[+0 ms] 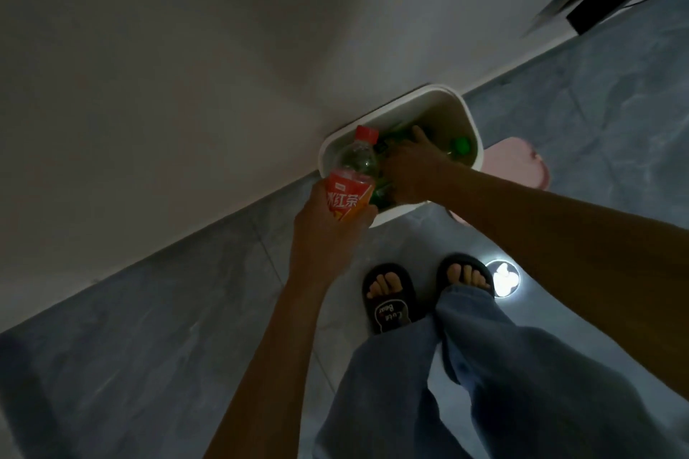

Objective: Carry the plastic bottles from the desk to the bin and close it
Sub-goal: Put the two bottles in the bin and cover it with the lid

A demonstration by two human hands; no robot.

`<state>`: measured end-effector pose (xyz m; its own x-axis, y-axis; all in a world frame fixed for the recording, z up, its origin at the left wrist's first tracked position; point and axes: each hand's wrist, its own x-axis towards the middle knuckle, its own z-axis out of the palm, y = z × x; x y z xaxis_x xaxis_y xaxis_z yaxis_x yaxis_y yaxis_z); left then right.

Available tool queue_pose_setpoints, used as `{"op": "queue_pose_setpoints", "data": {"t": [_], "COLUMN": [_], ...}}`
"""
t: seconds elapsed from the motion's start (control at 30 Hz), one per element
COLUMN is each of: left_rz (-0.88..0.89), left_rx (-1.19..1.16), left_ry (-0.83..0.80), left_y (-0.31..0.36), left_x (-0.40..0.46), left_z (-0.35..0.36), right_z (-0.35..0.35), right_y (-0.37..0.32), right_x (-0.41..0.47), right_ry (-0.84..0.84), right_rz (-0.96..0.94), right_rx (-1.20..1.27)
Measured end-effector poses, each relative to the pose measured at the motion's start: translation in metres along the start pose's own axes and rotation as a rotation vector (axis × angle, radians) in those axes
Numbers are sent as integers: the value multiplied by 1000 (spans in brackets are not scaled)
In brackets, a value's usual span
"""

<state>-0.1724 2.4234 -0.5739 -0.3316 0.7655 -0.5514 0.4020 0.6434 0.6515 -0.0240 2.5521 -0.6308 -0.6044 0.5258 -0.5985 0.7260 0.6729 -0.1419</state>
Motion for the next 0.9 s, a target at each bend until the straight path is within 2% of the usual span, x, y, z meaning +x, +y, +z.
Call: {"op": "queue_pose_setpoints", "data": {"t": [0.13,0.23,0.37,0.5,0.7,0.9], "left_rz": [70,148,246,343,392,430], "left_rx": [67,132,225,381,656,834], "left_ry": [-24,-58,-97,-126,-196,-31], "left_y": [1,12,35,56,56,31], "left_x": [21,33,45,58,75,93], "left_z": [4,6,9,22,60,87], "right_z": [5,7,6,9,28,46], "right_y": [-7,-10,-8,8,34,43], "right_x": [9,5,-27,-68,-95,-87], "right_ry": [-18,-70,118,189,193,204], "right_rz": [17,63,79,8,27,-13], "right_rx": [23,243,440,424,318,294]}}
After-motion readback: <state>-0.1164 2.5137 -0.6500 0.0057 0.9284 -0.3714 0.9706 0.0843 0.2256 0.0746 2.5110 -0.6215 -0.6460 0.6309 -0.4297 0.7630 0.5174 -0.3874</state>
